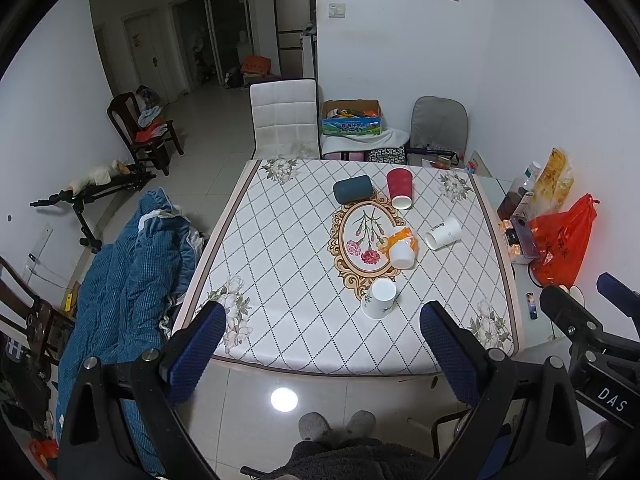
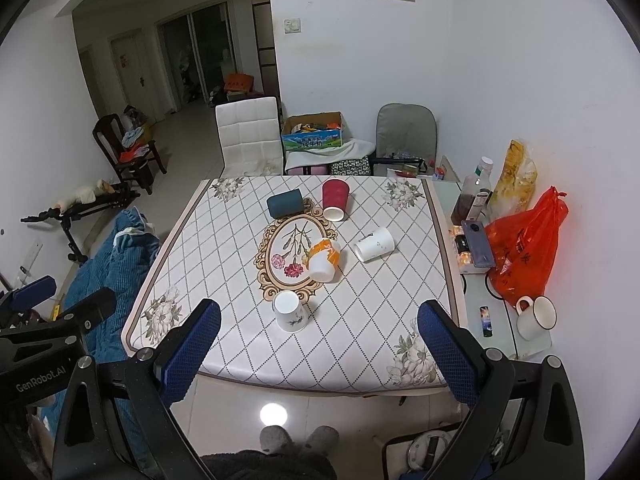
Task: Flip cup upside down
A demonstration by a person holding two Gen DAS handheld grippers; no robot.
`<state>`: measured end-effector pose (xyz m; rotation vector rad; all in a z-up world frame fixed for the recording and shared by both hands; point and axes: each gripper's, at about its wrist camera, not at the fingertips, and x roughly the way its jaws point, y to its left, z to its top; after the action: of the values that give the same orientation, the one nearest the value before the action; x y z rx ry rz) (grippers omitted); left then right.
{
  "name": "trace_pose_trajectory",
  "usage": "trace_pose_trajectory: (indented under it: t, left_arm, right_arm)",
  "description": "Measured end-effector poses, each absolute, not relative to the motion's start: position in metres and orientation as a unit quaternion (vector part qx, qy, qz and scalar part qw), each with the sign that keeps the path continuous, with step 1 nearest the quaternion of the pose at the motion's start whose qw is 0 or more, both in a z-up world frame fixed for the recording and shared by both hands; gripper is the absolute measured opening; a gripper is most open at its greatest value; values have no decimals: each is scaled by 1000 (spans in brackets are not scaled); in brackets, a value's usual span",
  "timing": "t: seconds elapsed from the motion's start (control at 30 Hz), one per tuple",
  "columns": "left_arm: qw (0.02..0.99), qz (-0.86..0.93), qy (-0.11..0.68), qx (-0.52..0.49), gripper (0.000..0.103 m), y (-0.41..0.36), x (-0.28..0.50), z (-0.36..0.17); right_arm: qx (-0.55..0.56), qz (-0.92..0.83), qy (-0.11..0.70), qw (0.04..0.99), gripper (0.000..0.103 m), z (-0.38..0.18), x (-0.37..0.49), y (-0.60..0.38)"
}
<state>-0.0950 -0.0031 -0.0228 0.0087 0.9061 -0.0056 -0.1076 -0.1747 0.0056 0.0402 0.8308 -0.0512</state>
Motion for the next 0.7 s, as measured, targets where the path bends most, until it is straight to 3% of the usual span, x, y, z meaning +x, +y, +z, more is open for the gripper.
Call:
trace_pose_trajectory:
  t: [0.7]
  left_arm:
    - [894,-12,448,5,99,-13,-97,-30]
  right_arm:
    - [24,-29,408,912,101,-3,-112,-176]
